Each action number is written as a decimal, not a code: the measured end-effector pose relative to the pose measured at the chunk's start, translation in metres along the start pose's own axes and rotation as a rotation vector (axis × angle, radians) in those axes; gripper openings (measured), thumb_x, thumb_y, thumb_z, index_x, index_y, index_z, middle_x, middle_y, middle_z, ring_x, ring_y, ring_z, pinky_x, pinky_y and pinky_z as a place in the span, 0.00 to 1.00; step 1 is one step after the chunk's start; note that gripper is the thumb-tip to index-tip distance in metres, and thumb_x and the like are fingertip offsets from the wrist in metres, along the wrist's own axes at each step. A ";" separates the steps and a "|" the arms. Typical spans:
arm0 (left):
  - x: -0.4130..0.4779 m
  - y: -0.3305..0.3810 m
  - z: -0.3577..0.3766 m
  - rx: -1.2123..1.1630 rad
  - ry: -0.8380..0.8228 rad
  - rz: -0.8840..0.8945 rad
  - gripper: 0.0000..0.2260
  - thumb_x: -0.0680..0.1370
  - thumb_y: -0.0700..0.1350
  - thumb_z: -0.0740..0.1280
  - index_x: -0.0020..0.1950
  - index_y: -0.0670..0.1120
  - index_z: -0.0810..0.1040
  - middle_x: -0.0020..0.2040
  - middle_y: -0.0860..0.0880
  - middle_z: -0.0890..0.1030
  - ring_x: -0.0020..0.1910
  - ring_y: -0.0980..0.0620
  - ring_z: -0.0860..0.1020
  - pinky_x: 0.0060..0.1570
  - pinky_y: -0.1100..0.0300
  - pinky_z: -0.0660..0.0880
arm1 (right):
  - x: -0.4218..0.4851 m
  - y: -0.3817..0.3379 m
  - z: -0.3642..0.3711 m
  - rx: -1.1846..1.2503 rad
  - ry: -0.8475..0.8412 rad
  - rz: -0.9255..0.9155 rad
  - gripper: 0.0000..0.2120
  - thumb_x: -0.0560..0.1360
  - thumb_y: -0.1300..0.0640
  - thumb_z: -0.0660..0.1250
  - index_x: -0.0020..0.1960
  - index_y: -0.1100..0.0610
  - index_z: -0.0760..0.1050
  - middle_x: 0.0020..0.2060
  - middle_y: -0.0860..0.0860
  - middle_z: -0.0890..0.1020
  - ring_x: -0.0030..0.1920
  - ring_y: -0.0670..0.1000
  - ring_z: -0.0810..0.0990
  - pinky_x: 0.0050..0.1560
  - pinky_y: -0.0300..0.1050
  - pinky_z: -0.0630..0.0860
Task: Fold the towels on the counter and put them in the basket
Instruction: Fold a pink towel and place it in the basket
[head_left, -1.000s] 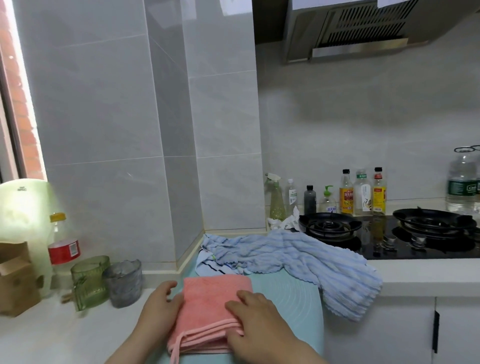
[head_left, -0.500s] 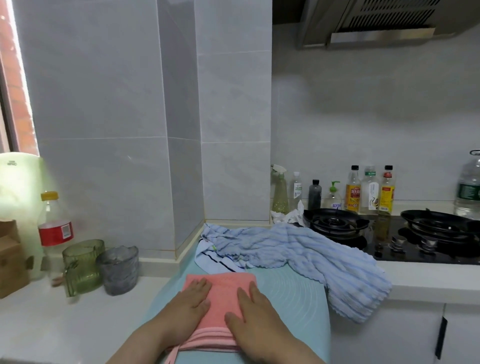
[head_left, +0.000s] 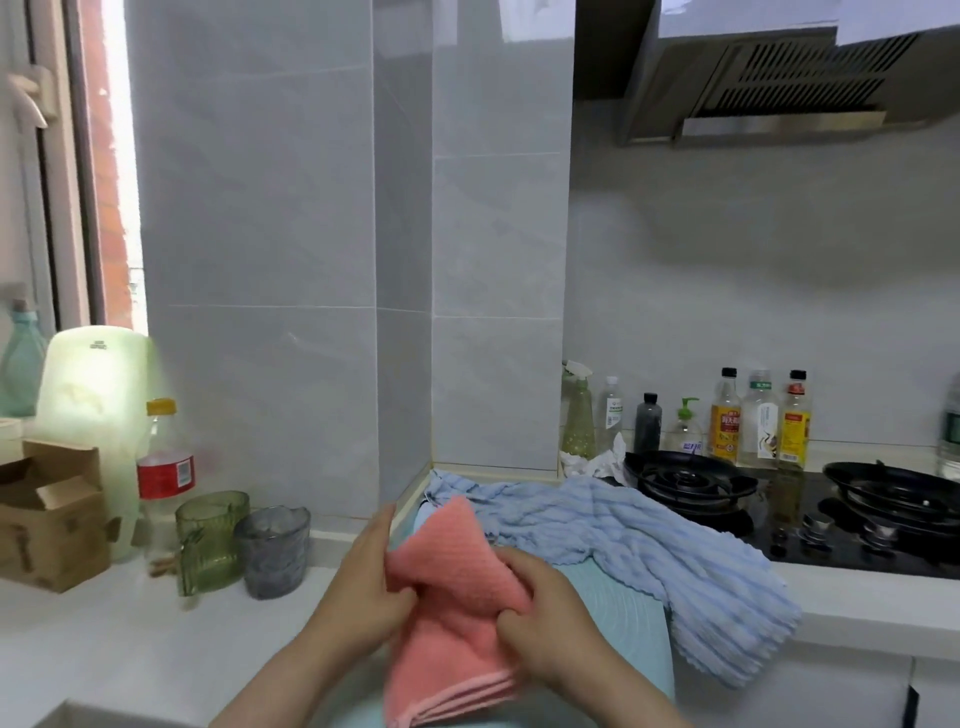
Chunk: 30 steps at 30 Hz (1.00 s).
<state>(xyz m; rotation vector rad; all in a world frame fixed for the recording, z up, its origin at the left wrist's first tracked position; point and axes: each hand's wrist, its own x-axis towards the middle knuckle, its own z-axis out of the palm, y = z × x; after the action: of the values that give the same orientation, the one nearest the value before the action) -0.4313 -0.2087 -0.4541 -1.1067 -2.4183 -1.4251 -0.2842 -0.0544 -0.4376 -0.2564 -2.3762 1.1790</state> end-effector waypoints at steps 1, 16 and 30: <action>0.002 0.017 -0.012 -0.022 -0.038 0.014 0.40 0.65 0.37 0.68 0.72 0.61 0.57 0.67 0.64 0.67 0.66 0.61 0.70 0.65 0.67 0.66 | -0.002 -0.008 -0.010 -0.033 -0.018 -0.061 0.29 0.61 0.65 0.59 0.47 0.32 0.75 0.49 0.38 0.81 0.51 0.35 0.77 0.52 0.30 0.72; -0.028 0.095 -0.023 -0.751 -0.258 -0.381 0.20 0.60 0.34 0.71 0.51 0.35 0.79 0.44 0.37 0.83 0.41 0.43 0.81 0.43 0.55 0.75 | -0.034 -0.024 -0.069 0.641 -0.033 0.337 0.17 0.69 0.65 0.69 0.57 0.57 0.78 0.48 0.60 0.85 0.45 0.58 0.82 0.43 0.47 0.77; 0.014 0.022 0.019 -0.086 -0.350 -0.499 0.08 0.67 0.30 0.68 0.35 0.43 0.78 0.23 0.50 0.72 0.19 0.55 0.64 0.22 0.67 0.55 | 0.018 0.041 -0.040 -0.132 -0.007 0.465 0.15 0.62 0.63 0.67 0.47 0.52 0.80 0.42 0.50 0.84 0.44 0.51 0.82 0.45 0.41 0.79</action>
<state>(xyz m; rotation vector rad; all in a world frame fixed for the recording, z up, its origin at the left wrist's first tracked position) -0.4231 -0.1796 -0.4430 -0.8615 -3.0735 -1.5869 -0.2818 0.0053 -0.4433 -0.8878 -2.4784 1.2136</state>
